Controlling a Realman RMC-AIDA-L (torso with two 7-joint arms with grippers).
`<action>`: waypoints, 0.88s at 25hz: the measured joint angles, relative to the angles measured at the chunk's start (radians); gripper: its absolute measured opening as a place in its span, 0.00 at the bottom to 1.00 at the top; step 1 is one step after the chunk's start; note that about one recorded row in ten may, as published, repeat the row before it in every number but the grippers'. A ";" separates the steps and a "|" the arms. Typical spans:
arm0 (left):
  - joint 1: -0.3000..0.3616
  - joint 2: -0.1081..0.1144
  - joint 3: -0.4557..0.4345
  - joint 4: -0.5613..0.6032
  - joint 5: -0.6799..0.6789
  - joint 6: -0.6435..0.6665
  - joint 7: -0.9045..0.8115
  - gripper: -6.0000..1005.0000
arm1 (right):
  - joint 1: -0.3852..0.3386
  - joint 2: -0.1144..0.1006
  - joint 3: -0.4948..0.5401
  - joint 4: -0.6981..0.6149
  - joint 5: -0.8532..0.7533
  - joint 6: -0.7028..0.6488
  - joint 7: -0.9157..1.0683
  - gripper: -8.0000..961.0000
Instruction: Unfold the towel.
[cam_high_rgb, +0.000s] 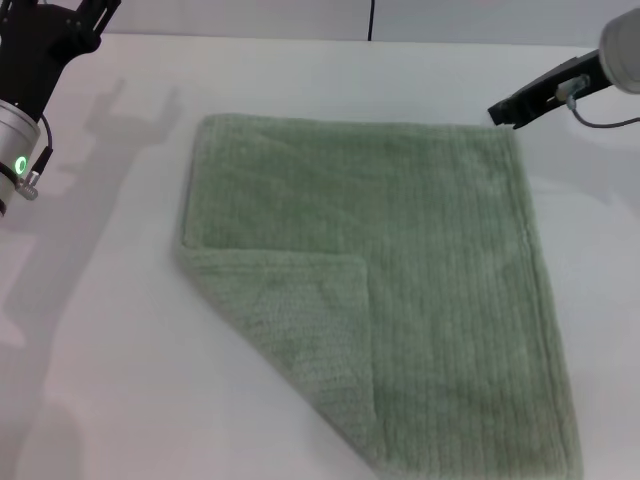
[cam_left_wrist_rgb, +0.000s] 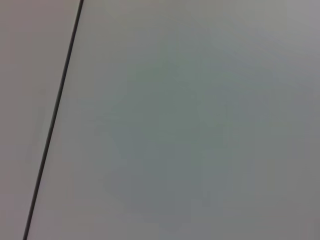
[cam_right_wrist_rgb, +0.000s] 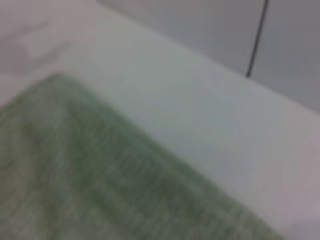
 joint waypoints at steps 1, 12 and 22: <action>0.000 0.000 0.000 0.000 0.000 0.000 0.000 0.80 | 0.025 -0.005 0.004 0.047 -0.001 -0.002 -0.021 0.01; -0.005 -0.001 -0.001 -0.008 -0.003 -0.001 -0.029 0.80 | 0.153 -0.024 0.012 0.330 -0.003 0.051 -0.149 0.01; 0.001 0.000 0.005 -0.009 0.003 -0.028 -0.108 0.80 | 0.174 -0.047 0.013 0.446 -0.003 0.135 -0.185 0.01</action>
